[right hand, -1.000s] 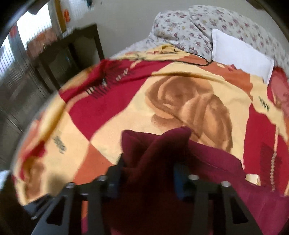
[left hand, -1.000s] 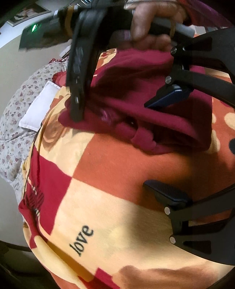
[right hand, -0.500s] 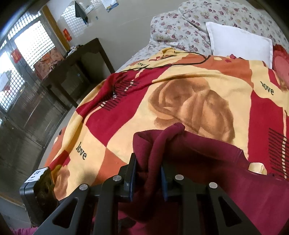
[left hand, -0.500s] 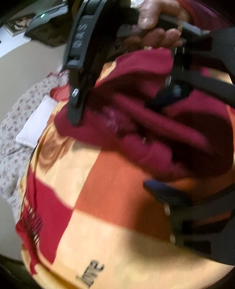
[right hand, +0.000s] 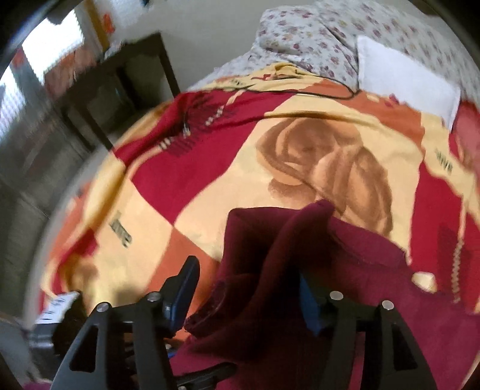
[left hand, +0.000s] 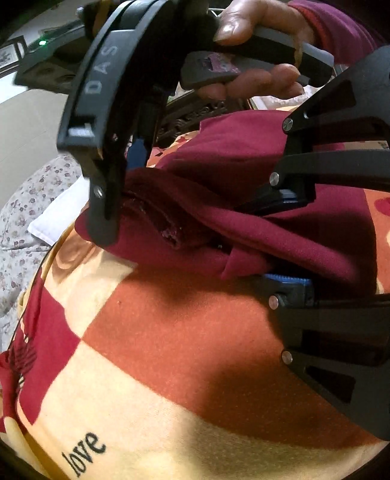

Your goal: Fold small clothes

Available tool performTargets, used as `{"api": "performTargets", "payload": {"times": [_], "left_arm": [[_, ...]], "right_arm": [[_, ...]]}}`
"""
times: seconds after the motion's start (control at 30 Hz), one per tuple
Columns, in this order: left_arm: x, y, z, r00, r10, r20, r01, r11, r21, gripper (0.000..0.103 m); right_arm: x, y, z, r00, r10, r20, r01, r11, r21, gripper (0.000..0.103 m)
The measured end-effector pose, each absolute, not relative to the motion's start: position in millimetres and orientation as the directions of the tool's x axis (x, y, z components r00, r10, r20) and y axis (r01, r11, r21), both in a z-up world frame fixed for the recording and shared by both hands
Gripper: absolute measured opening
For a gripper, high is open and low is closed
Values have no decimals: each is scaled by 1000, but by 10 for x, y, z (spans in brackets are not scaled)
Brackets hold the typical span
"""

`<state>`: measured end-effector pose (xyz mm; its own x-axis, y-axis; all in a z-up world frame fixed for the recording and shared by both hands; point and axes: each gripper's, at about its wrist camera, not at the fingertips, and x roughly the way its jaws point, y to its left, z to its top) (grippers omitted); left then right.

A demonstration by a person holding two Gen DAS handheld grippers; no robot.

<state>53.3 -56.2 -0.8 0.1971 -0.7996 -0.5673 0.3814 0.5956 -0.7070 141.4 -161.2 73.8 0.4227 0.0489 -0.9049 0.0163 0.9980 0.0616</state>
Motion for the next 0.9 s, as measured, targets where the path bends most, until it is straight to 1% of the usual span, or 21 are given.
{"api": "performTargets", "payload": {"times": [0.1, 0.23, 0.3, 0.33, 0.37, 0.4, 0.43, 0.47, 0.5, 0.57, 0.63, 0.7, 0.73, 0.77, 0.8, 0.87, 0.9], "left_arm": [[586, -574, -44, 195, -802, -565, 360, 594, -719, 35], [609, -568, -62, 190, -809, -555, 343, 585, -735, 36], [608, -565, -71, 192, -809, -555, 342, 585, -735, 37], [596, -537, -82, 192, -809, -556, 343, 586, -734, 38], [596, -540, -85, 192, -808, -557, 343, 586, -734, 39], [606, -542, -82, 191, -809, -555, 343, 585, -735, 40], [618, -554, -78, 189, -810, -555, 345, 584, -735, 42], [618, -571, -69, 188, -809, -557, 351, 585, -732, 44], [607, -591, -57, 187, -807, -561, 359, 587, -725, 46], [615, -605, -29, 188, -803, -566, 372, 592, -715, 54], [591, -652, -5, 199, -797, -571, 381, 599, -704, 60], [564, -681, 13, 213, -784, -582, 386, 615, -688, 60], [562, -690, 11, 218, -781, -586, 386, 620, -683, 57], [550, -686, 12, 223, -783, -581, 385, 618, -685, 41], [541, -683, -8, 209, -795, -569, 381, 602, -701, 35], [514, -650, -14, 215, -806, -552, 368, 591, -718, 30], [507, -643, -10, 219, -808, -547, 372, 588, -718, 29]], "right_arm": [[1458, -1509, 677, 403, -9, -915, 4, 1000, -8, 68], [1518, -1464, 583, 396, -82, -914, 1, 996, -89, 68], [1532, -1469, 560, 410, -88, -908, -6, 995, -99, 67], [1524, -1485, 566, 425, -81, -902, -6, 996, -92, 63], [1504, -1520, 582, 438, -75, -896, 0, 996, -84, 49], [1486, -1569, 604, 447, -51, -893, 1, 998, -56, 41], [1446, -1645, 641, 457, -15, -890, 3, 1000, -16, 37], [1433, -1687, 661, 459, 8, -888, 4, 1000, 11, 30], [1408, -1727, 686, 462, 30, -886, 5, 999, 36, 26], [1349, -1824, 751, 469, 77, -880, 11, 996, 93, 23], [1301, -1885, 806, 475, 109, -873, 16, 991, 132, 22], [1292, -1898, 826, 474, 118, -873, 16, 990, 143, 21], [1290, -1896, 827, 472, 121, -873, 18, 989, 147, 21], [1285, -1892, 821, 468, 124, -875, 20, 988, 151, 21], [1287, -1885, 813, 462, 126, -878, 22, 988, 154, 21], [1268, -1874, 809, 459, 125, -880, 37, 987, 159, 22], [1270, -1869, 812, 460, 117, -880, 49, 986, 157, 22]]}}
